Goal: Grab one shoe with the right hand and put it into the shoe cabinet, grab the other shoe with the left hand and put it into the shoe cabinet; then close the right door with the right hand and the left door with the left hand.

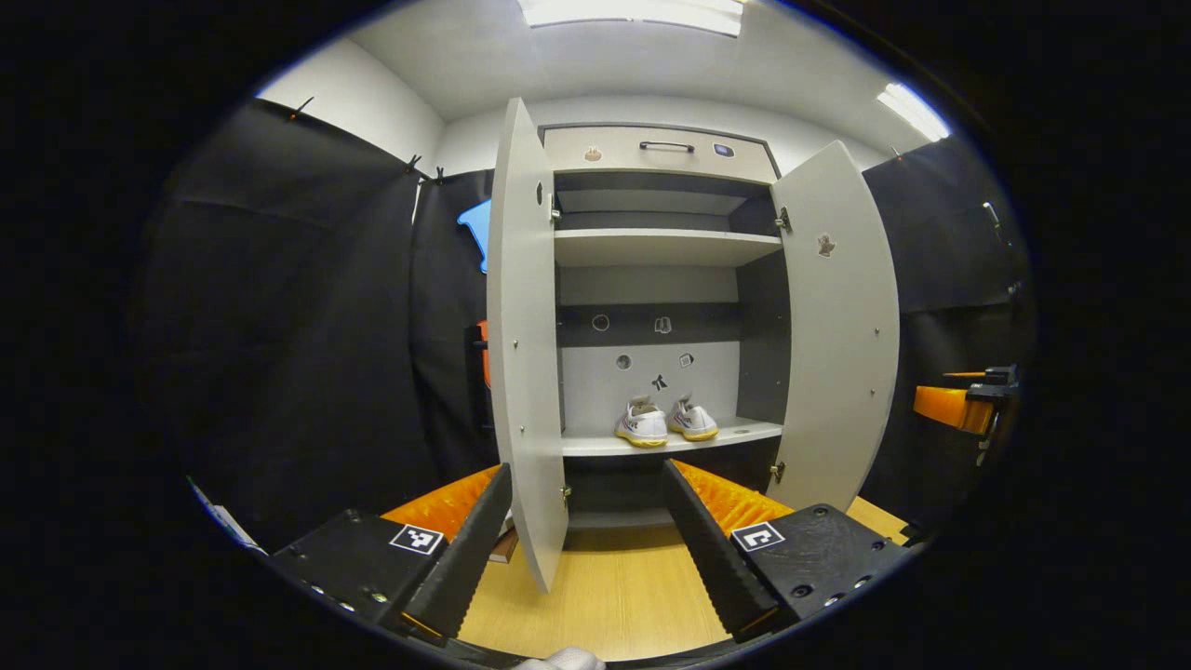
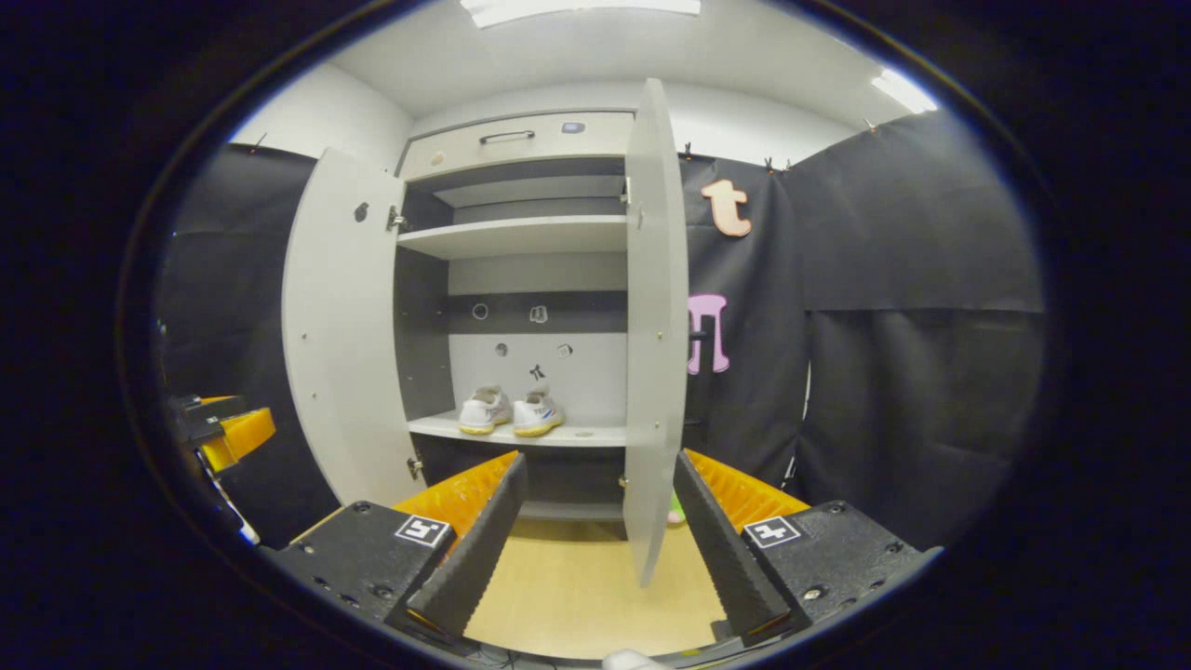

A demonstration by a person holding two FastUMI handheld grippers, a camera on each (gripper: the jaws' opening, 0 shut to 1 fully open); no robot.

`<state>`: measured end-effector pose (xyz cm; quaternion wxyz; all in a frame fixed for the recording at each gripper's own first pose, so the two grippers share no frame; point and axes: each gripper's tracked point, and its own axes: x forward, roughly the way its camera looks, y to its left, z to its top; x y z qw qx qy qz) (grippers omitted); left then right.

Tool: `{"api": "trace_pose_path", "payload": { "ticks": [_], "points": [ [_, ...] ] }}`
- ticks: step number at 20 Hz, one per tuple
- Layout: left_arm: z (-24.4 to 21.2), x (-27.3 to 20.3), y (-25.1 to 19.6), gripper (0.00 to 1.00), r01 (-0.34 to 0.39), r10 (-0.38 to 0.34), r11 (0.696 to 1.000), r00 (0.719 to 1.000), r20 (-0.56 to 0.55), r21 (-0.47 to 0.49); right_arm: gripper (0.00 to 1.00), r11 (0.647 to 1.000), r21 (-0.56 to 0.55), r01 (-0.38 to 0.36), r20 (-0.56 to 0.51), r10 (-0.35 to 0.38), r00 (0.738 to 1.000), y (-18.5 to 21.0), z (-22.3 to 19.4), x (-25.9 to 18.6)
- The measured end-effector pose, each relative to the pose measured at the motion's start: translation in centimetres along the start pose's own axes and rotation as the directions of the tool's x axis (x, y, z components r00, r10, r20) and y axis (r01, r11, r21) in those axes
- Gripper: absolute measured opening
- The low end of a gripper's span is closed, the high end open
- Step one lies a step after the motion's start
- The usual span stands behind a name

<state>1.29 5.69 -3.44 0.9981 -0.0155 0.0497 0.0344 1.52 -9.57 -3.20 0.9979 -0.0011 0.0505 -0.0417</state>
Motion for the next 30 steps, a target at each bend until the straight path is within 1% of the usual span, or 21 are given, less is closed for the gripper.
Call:
{"api": "trace_pose_path", "payload": {
  "ticks": [6, 8, 11, 15, 16, 19, 20, 21, 22, 23, 24, 25, 26, 27, 28, 29, 30],
  "points": [
    [0.6, 1.5, -3.4, 0.96, -0.021, 0.022, 1.000, 1.000, 0.019, -0.018, 0.99, 0.992, -0.005, 0.129, 0.004, -0.129, 0.992, -11.2, 1.5, 6.2],
    [0.4, 2.0, -4.3, 0.96, -0.044, 0.045, 0.999, 0.999, 0.007, -0.030, 1.00, 0.991, 0.009, 0.136, -0.008, -0.136, 0.991, -13.5, 1.7, 8.8],
    [0.2, 2.4, -5.6, 0.96, -0.089, 0.089, 0.995, 0.996, 0.000, -0.047, 1.00, 0.992, 0.023, 0.124, -0.016, -0.123, 0.992, -15.5, 1.9, 12.1],
    [0.5, 2.8, -6.6, 0.96, -0.137, 0.137, 0.990, 0.991, 0.006, -0.043, 0.99, 1.000, 0.029, 0.004, -0.004, -0.004, 1.000, -13.9, 2.6, 14.6],
    [0.4, 2.8, -6.8, 0.96, -0.147, 0.147, 0.988, 0.989, 0.005, -0.042, 1.00, 1.000, 0.017, -0.007, 0.002, 0.007, 1.000, -13.9, 2.6, 14.9],
    [0.3, 3.0, -7.3, 0.96, -0.170, 0.170, 0.985, 0.985, 0.002, -0.042, 0.97, 0.996, 0.023, -0.082, -0.012, 0.083, 0.997, -12.5, 2.8, 15.0],
    [0.3, 3.0, -7.5, 0.96, -0.178, 0.178, 0.983, 0.984, 0.000, -0.040, 0.93, 0.994, 0.021, -0.110, -0.014, 0.110, 0.994, -11.8, 2.8, 15.1],
    [0.2, 3.0, -7.5, 0.96, -0.190, 0.190, 0.981, 0.982, 0.000, -0.037, 0.97, 0.991, 0.015, -0.131, -0.018, 0.131, 0.991, -11.3, 2.8, 15.1],
    [0.1, 3.0, -7.5, 0.96, -0.203, 0.203, 0.979, 0.979, -0.003, -0.034, 0.97, 0.988, 0.009, -0.153, -0.020, 0.153, 0.988, -10.8, 2.9, 15.1],
    [0.0, 2.9, -7.4, 0.96, -0.213, 0.213, 0.977, 0.977, -0.003, -0.034, 1.00, 0.985, 0.007, -0.172, -0.023, 0.172, 0.985, -10.0, 2.9, 15.0],
    [-0.1, 2.8, -7.4, 0.96, -0.219, 0.219, 0.975, 0.976, -0.006, -0.035, 0.92, 0.982, 0.016, -0.189, -0.022, 0.189, 0.982, -9.1, 2.9, 15.0],
    [-0.1, 2.8, -7.3, 0.96, -0.227, 0.227, 0.973, 0.974, -0.007, -0.036, 0.93, 0.978, 0.017, -0.209, -0.022, 0.209, 0.978, -8.2, 2.8, 15.1],
    [-0.1, 2.7, -7.2, 0.96, -0.230, 0.230, 0.972, 0.973, -0.012, -0.036, 0.97, 0.974, 0.018, -0.225, -0.023, 0.225, 0.974, -7.2, 2.7, 15.1],
    [-0.1, 2.4, -7.0, 0.96, -0.234, 0.233, 0.972, 0.972, -0.015, -0.038, 0.92, 0.972, 0.019, -0.236, -0.025, 0.236, 0.971, -6.3, 2.8, 15.2],
    [-0.2, 2.4, -6.8, 0.96, -0.232, 0.231, 0.972, 0.973, -0.014, -0.037, 0.92, 0.970, 0.017, -0.243, -0.026, 0.243, 0.970, -5.5, 2.8, 15.3],
    [-0.2, 2.4, -6.5, 0.96, -0.232, 0.232, 0.972, 0.973, -0.017, -0.037, 0.97, 0.969, 0.016, -0.246, -0.027, 0.247, 0.969, -4.6, 2.8, 15.5],
    [-0.2, 2.3, -6.2, 0.96, -0.228, 0.228, 0.973, 0.973, -0.019, -0.038, 0.97, 0.968, 0.019, -0.250, -0.028, 0.251, 0.968, -3.5, 2.7, 15.6]
  ]
}}
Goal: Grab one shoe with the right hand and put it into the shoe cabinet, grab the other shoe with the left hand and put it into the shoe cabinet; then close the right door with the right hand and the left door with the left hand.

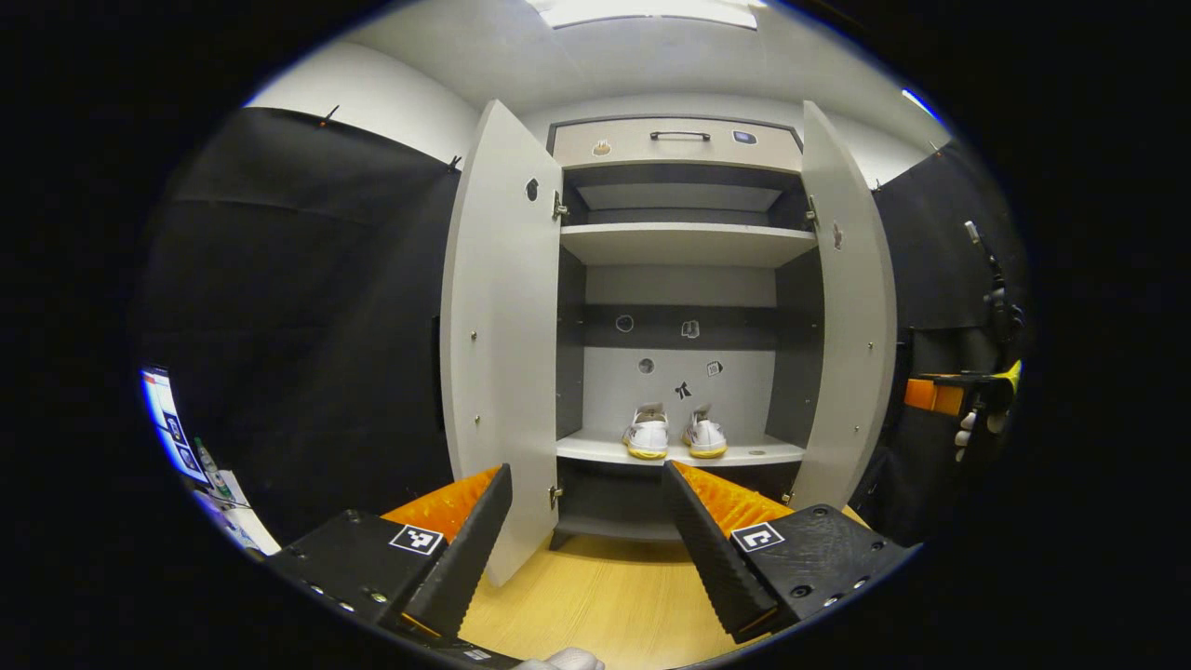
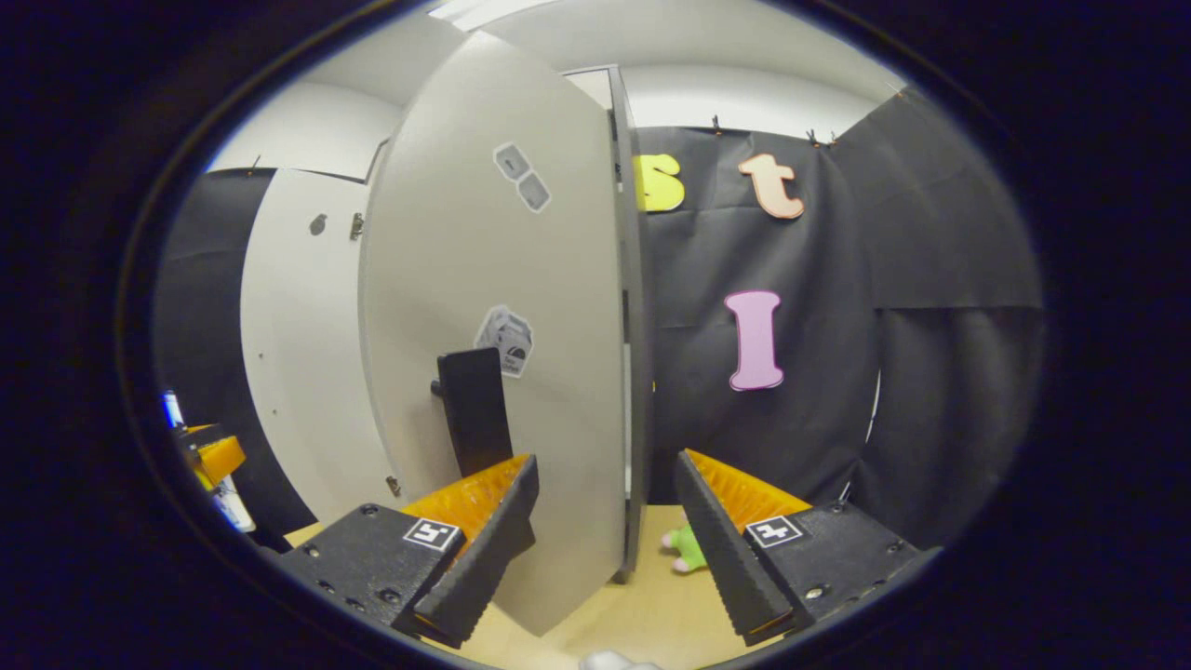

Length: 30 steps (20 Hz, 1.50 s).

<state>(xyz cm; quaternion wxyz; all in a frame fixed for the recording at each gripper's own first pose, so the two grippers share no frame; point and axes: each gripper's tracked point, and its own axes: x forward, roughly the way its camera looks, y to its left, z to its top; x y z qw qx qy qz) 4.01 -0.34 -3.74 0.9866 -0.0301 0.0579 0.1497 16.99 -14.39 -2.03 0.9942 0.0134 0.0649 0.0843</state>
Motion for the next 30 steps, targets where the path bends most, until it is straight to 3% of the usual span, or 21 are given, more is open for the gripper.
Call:
{"api": "trace_pose_path", "payload": {
  "ticks": [6, 7, 10, 19, 25, 28, 30],
  "points": [
    [0.0, 0.5, 2.9, 0.96, 0.026, -0.026, 1.000, 1.000, -0.007, 0.000, 0.97, 0.999, 0.009, -0.054, -0.017, 0.054, 0.998, 6.8, -0.5, 3.7],
    [0.0, 0.9, 3.6, 0.96, 0.028, -0.028, 1.000, 1.000, -0.009, -0.001, 0.94, 0.999, 0.013, -0.048, -0.018, 0.048, 0.999, 7.6, -0.5, 3.8],
    [0.2, 1.5, 5.2, 0.97, 0.042, -0.042, 0.999, 0.999, -0.003, -0.004, 0.98, 1.000, 0.001, -0.027, 0.003, 0.027, 1.000, 9.1, -0.1, 2.8],
    [0.2, 3.3, 7.7, 0.95, 0.131, -0.131, 0.991, 0.991, 0.004, -0.008, 0.98, 0.996, -0.014, 0.091, 0.027, -0.091, 0.996, 9.5, 0.1, -2.2],
    [0.1, 4.5, 9.0, 0.95, 0.177, -0.177, 0.984, 0.984, 0.004, 0.002, 0.98, 0.987, -0.034, 0.154, 0.013, -0.154, 0.988, 9.6, -3.2, -6.2],
    [-0.1, 5.4, 10.7, 0.95, 0.172, -0.173, 0.985, 0.985, 0.002, 0.027, 0.94, 0.986, -0.026, 0.164, -0.027, -0.165, 0.986, 10.7, -5.8, -8.0],
    [0.5, 6.1, 12.2, 0.95, 0.158, -0.158, 0.987, 0.987, 0.015, 0.040, 0.98, 0.985, -0.009, 0.172, -0.054, -0.172, 0.984, 11.5, -7.1, -8.9]
  ]
}}
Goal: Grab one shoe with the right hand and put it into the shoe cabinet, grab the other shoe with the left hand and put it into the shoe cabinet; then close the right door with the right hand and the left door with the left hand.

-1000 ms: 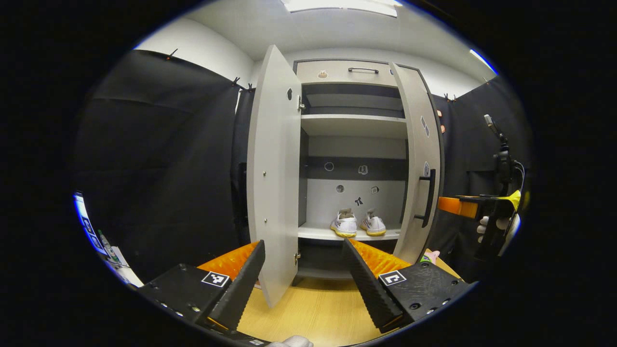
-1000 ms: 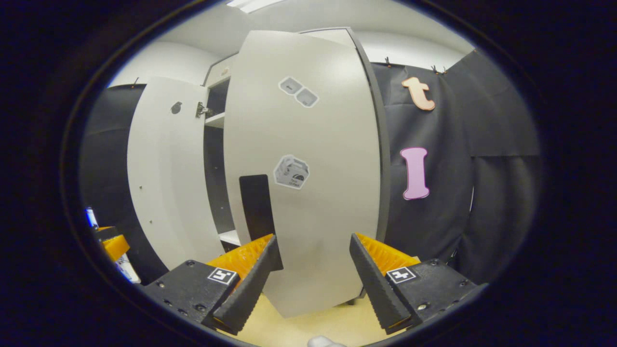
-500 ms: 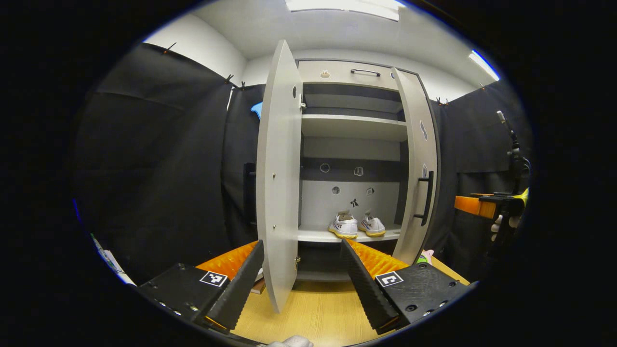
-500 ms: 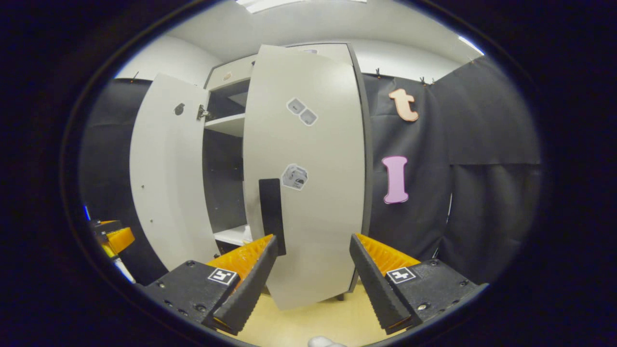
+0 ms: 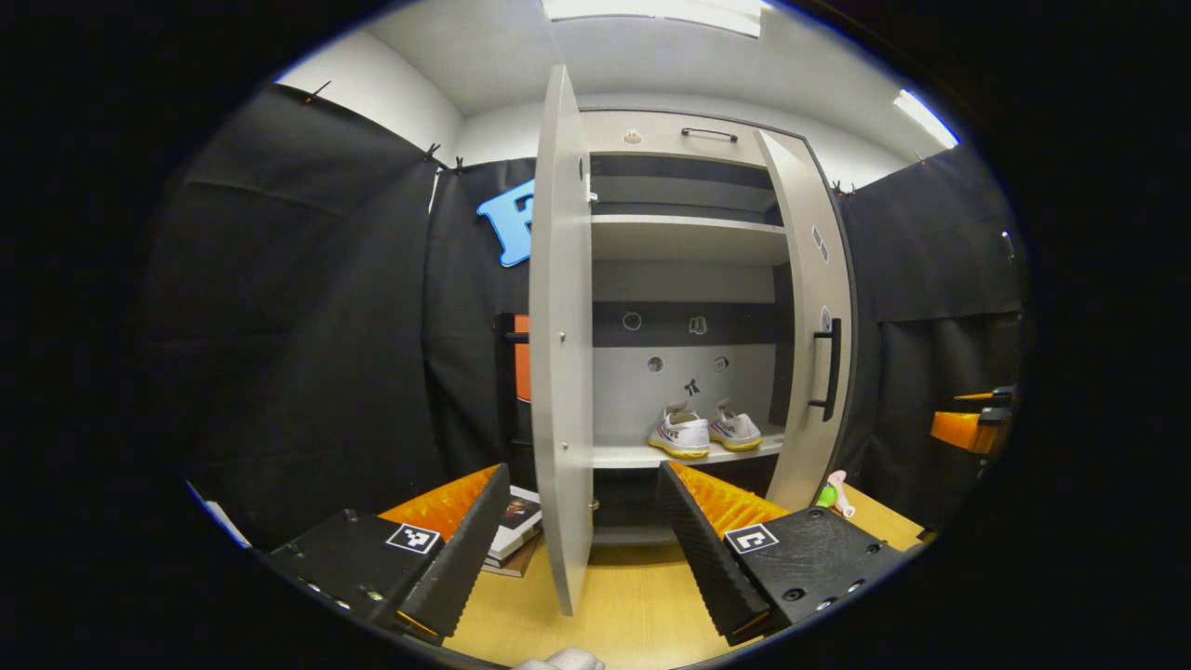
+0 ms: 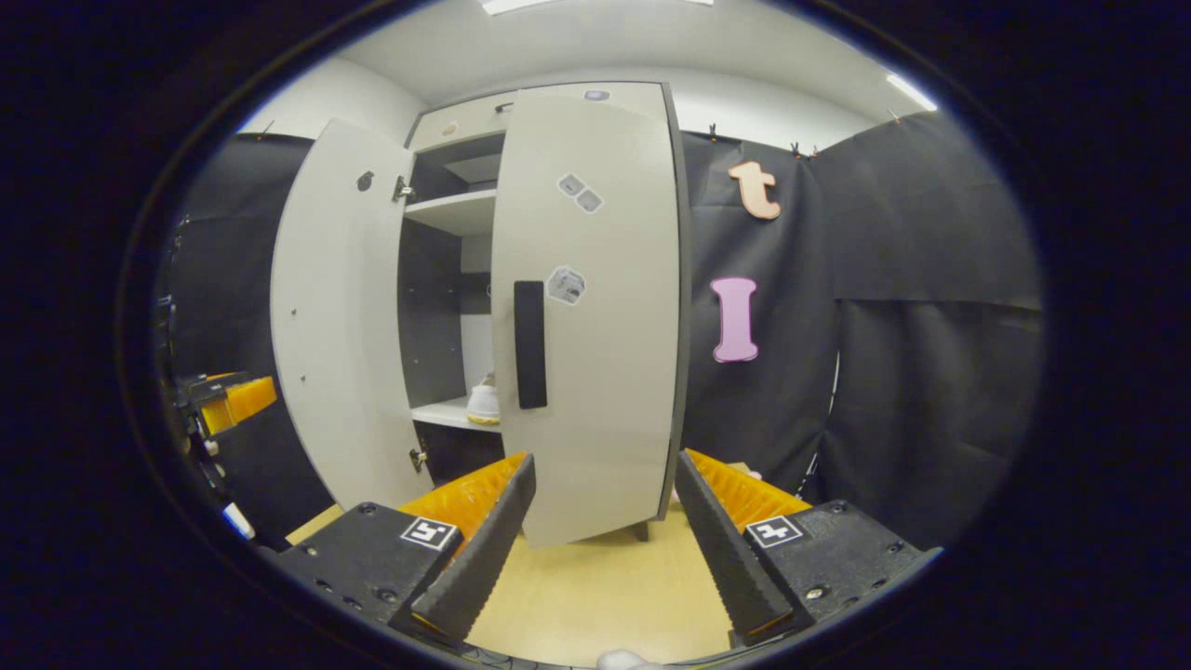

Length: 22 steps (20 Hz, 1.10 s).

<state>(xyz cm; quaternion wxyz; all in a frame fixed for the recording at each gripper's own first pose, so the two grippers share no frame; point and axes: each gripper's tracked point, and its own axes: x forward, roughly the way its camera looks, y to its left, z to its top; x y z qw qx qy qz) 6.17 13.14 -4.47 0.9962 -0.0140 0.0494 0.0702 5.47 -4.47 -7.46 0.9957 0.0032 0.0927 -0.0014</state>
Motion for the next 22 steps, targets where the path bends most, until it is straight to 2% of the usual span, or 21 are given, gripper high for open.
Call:
{"api": "trace_pose_path", "payload": {
  "ticks": [3, 4, 6, 9, 10, 11, 13, 14, 16, 18, 19, 20, 21, 22],
  "points": [
    [1.1, 1.1, 4.0, 0.95, -0.053, 0.052, 0.998, 0.998, 0.028, 0.017, 0.98, 1.000, 0.015, 0.026, -0.008, -0.026, 1.000, 0.4, -0.4, -1.1],
    [1.6, 1.5, 5.6, 1.00, -0.076, 0.075, 0.997, 0.996, 0.039, 0.029, 0.98, 0.999, 0.017, 0.034, -0.005, -0.033, 0.999, 0.5, -0.4, -1.4],
    [2.6, 2.2, 9.0, 0.96, -0.140, 0.137, 0.989, 0.988, 0.072, 0.039, 0.98, 0.999, 0.012, 0.051, -0.009, -0.051, 0.999, 0.9, -0.7, -2.1],
    [2.9, 4.2, 12.8, 0.96, -0.183, 0.180, 0.983, 0.981, 0.074, 0.032, 0.98, 0.997, 0.004, 0.075, -0.019, -0.075, 0.997, 1.2, -1.0, -2.9],
    [3.1, 5.1, 13.7, 1.00, -0.190, 0.187, 0.981, 0.979, 0.076, 0.030, 0.94, 0.997, 0.003, 0.081, -0.024, -0.081, 0.996, 1.3, -1.0, -3.1],
    [3.1, 5.9, 14.1, 0.96, -0.193, 0.190, 0.981, 0.979, 0.070, 0.029, 0.98, 0.996, 0.003, 0.084, -0.025, -0.084, 0.996, 1.4, -1.1, -3.4],
    [2.6, 7.6, 14.2, 0.95, -0.177, 0.175, 0.984, 0.982, 0.064, 0.018, 0.94, 0.995, 0.002, 0.096, -0.030, -0.096, 0.995, 1.5, -1.0, -3.6],
    [2.3, 8.3, 13.9, 0.95, -0.167, 0.166, 0.986, 0.985, 0.051, 0.016, 0.98, 0.995, 0.004, 0.100, -0.029, -0.100, 0.995, 1.6, -1.0, -3.7],
    [2.1, 9.2, 13.2, 0.95, -0.140, 0.139, 0.990, 0.989, 0.045, 0.016, 0.94, 0.995, 0.007, 0.103, -0.025, -0.103, 0.994, 1.7, -0.7, -3.9],
    [2.4, 9.1, 13.3, 0.93, -0.150, 0.148, 0.988, 0.987, 0.059, 0.028, 0.94, 0.994, 0.005, 0.109, -0.026, -0.109, 0.994, 1.5, -0.8, -4.1],
    [2.4, 9.3, 13.1, 0.92, -0.147, 0.146, 0.989, 0.988, 0.057, 0.023, 0.98, 0.994, 0.007, 0.108, -0.030, -0.108, 0.994, 1.5, -0.9, -4.1],
    [2.4, 9.3, 12.9, 0.92, -0.139, 0.139, 0.990, 0.989, 0.053, 0.013, 0.94, 0.994, 0.010, 0.105, -0.033, -0.104, 0.994, 1.5, -1.0, -4.1],
    [2.4, 9.4, 12.4, 0.92, -0.122, 0.122, 0.992, 0.991, 0.049, 0.010, 0.98, 0.995, 0.009, 0.104, -0.035, -0.104, 0.994, 1.4, -1.1, -4.1],
    [2.4, 9.4, 12.2, 0.92, -0.126, 0.125, 0.992, 0.991, 0.052, 0.016, 0.94, 0.995, 0.008, 0.103, -0.039, -0.103, 0.994, 1.2, -1.2, -4.0]
  ]
}}
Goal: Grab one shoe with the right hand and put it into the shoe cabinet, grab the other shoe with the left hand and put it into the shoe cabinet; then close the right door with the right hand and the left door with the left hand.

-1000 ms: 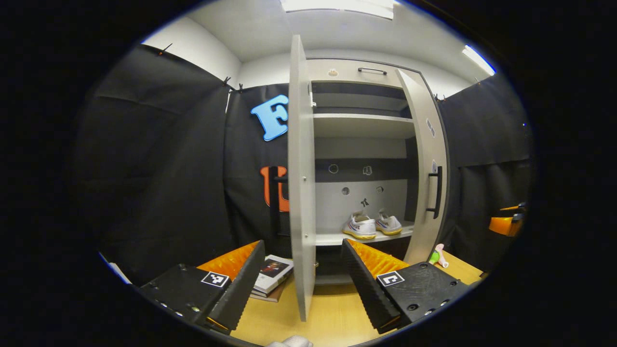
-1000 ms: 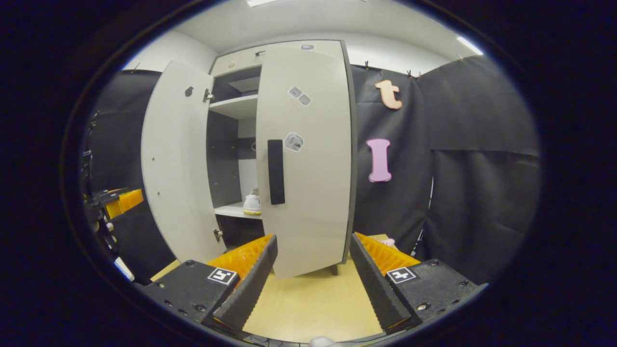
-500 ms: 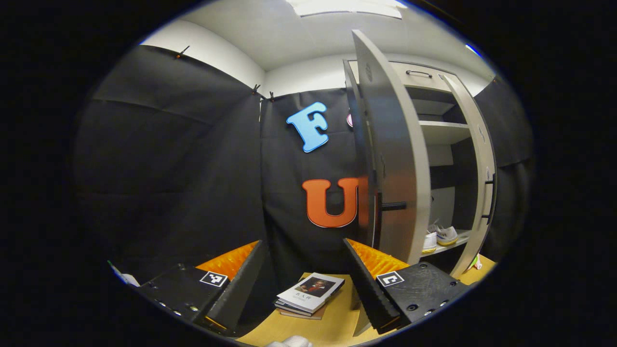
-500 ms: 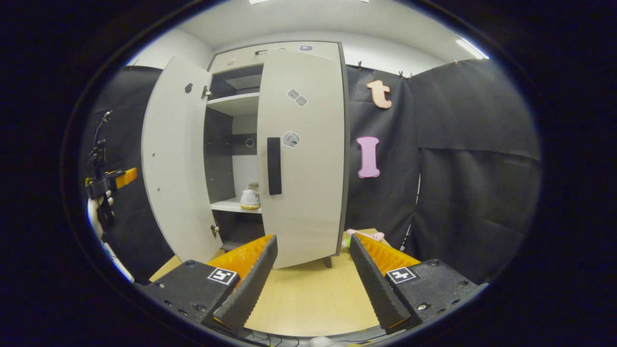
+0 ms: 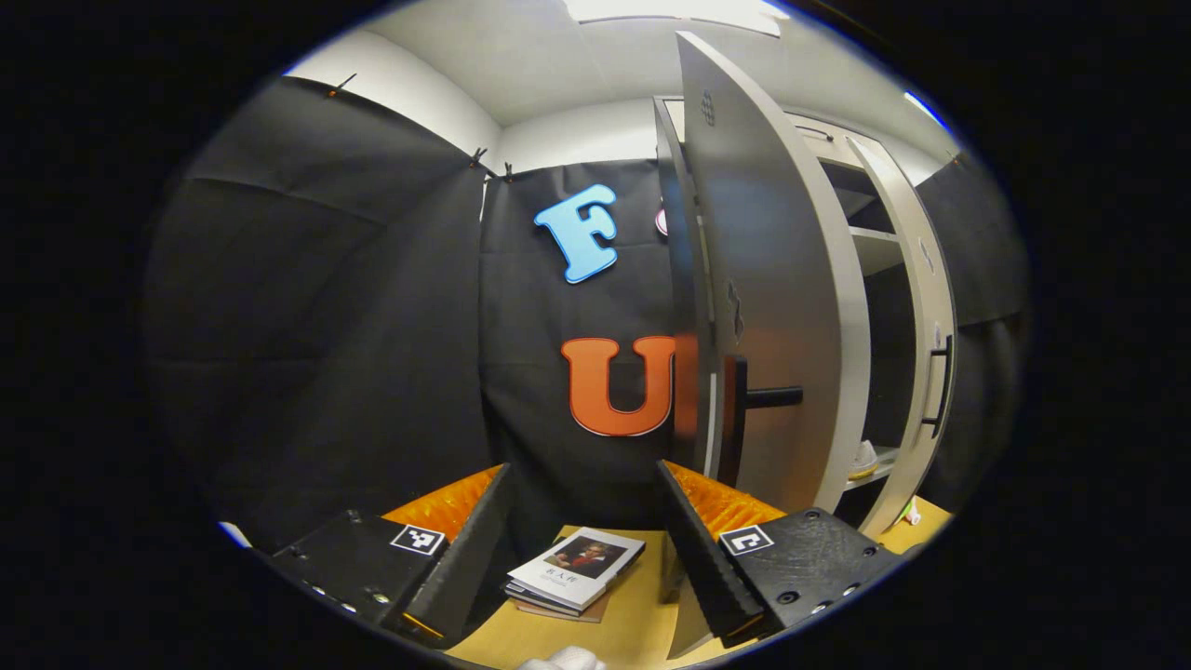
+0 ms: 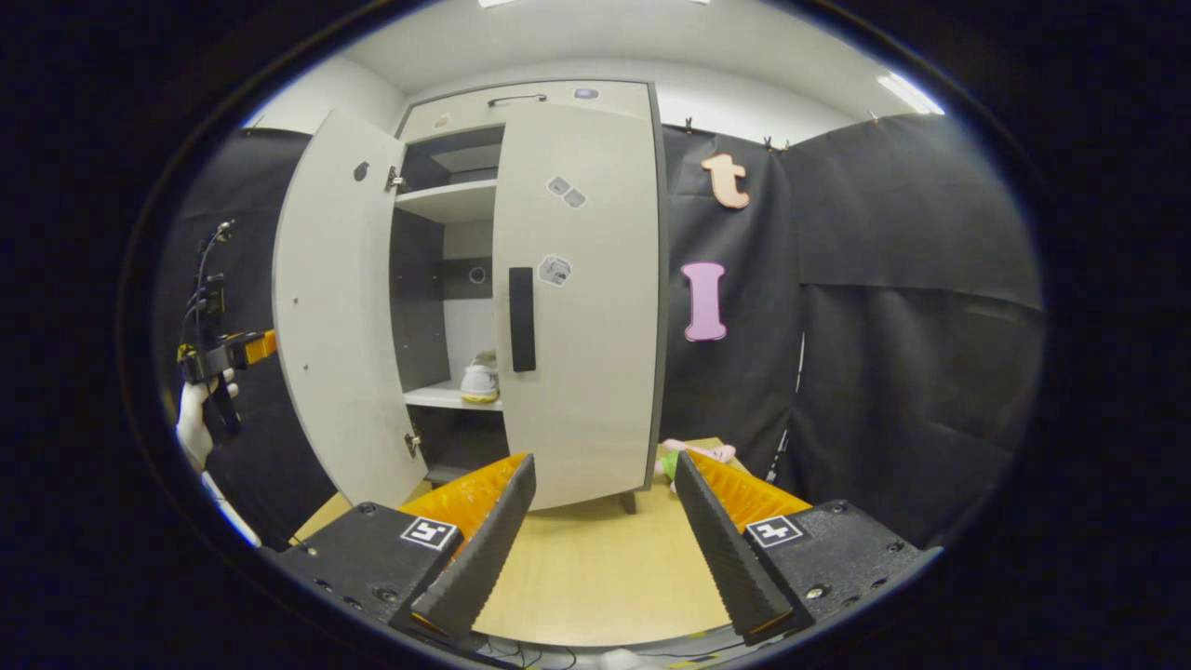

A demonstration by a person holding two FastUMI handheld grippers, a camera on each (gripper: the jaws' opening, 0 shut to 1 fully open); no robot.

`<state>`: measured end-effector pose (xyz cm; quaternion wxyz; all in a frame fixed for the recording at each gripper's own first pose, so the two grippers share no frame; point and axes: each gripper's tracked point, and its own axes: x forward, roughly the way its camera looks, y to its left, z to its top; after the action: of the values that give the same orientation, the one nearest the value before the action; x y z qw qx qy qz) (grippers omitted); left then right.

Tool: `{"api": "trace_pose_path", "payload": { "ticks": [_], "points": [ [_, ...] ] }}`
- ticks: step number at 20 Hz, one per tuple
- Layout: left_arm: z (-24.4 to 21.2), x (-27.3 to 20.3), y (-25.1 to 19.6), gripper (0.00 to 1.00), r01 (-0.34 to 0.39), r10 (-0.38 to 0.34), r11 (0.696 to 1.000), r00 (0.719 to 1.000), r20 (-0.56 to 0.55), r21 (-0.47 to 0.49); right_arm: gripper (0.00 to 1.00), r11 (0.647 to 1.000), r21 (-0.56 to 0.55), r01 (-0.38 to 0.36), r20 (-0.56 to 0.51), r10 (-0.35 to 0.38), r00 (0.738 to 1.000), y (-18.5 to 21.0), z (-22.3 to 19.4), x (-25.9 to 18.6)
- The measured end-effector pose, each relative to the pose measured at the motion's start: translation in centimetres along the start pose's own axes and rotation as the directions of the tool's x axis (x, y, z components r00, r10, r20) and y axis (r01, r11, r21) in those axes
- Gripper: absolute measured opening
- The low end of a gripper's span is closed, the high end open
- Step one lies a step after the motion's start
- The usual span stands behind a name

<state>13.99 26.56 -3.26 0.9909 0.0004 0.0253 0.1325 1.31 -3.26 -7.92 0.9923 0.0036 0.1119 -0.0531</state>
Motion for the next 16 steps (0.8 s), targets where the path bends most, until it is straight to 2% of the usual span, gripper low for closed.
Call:
{"api": "trace_pose_path", "payload": {
  "ticks": [2, 5, 6, 10, 11, 15, 16],
  "points": [
    [0.3, -0.3, -0.4, 0.91, -0.002, 0.002, 1.000, 1.000, 0.006, 0.018, 0.98, 1.000, 0.006, -0.004, -0.002, 0.004, 1.000, -0.3, -0.1, 0.0],
    [0.3, -0.8, -3.0, 0.90, 0.033, -0.033, 0.999, 0.999, 0.001, 0.003, 0.98, 1.000, 0.012, -0.012, -0.005, 0.012, 1.000, -1.0, -0.3, -0.2],
    [0.5, -0.9, -4.0, 0.91, 0.044, -0.044, 0.999, 0.999, 0.002, 0.007, 0.94, 1.000, 0.012, -0.013, -0.006, 0.013, 1.000, -1.4, -0.4, -0.1],
    [0.5, -1.1, -8.9, 0.91, 0.104, -0.104, 0.995, 0.995, 0.005, 0.003, 0.94, 1.000, 0.017, -0.024, -0.004, 0.024, 1.000, -3.6, 0.1, 0.2],
    [0.6, -1.2, -10.2, 0.90, 0.117, -0.117, 0.993, 0.993, 0.001, -0.007, 0.98, 0.999, 0.022, -0.031, -0.004, 0.032, 0.999, -4.1, 0.1, 0.3],
    [1.0, 0.1, -15.4, 0.90, 0.150, -0.150, 0.989, 0.989, 0.008, 0.011, 0.94, 0.998, 0.026, -0.056, 0.002, 0.055, 0.998, -6.1, 0.8, 1.1],
    [0.9, 0.7, -16.6, 0.81, 0.161, -0.161, 0.987, 0.987, 0.001, 0.017, 0.94, 0.998, 0.022, -0.063, 0.005, 0.063, 0.998, -6.4, 1.0, 1.3]
  ]
}}
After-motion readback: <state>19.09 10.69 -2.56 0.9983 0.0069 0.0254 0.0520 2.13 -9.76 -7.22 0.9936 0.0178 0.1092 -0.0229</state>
